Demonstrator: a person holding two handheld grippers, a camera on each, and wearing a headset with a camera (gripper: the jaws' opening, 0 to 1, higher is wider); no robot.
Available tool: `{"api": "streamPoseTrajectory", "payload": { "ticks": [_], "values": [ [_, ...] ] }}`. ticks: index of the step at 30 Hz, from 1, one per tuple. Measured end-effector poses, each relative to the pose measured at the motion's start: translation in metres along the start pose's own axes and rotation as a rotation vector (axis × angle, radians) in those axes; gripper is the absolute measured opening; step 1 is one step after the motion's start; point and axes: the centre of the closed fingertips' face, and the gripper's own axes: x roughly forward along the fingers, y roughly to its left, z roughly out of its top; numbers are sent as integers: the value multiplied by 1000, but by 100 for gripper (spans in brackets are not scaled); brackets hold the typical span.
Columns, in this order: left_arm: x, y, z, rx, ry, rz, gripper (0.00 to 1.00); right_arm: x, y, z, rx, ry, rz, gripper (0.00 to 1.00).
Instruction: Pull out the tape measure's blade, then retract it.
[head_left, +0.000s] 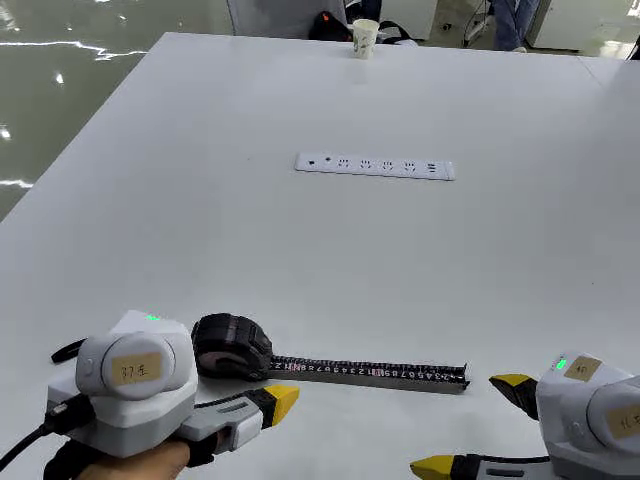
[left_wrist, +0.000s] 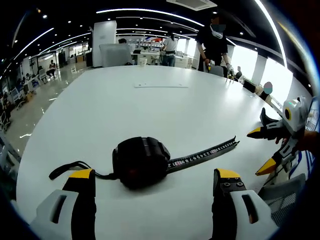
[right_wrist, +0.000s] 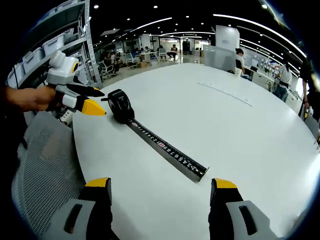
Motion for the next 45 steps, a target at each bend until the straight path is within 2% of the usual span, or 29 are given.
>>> {"api": "streamPoseTrajectory", "payload": {
  "ticks": [4, 20, 32, 45],
  "values": [
    [2, 2, 2, -11, -1, 7, 94, 2, -5, 0, -17, 5, 5, 77],
    [16, 4, 4, -41, 5, 23, 93, 11, -22, -5, -135, 84, 51, 65],
    [24, 5, 5, -43, -3, 28, 99, 18, -40, -9, -214, 153, 79, 55],
    [31, 6, 5, -59, -1, 34, 97, 29, -53, -13, -333, 220, 155, 42]
  ]
}}
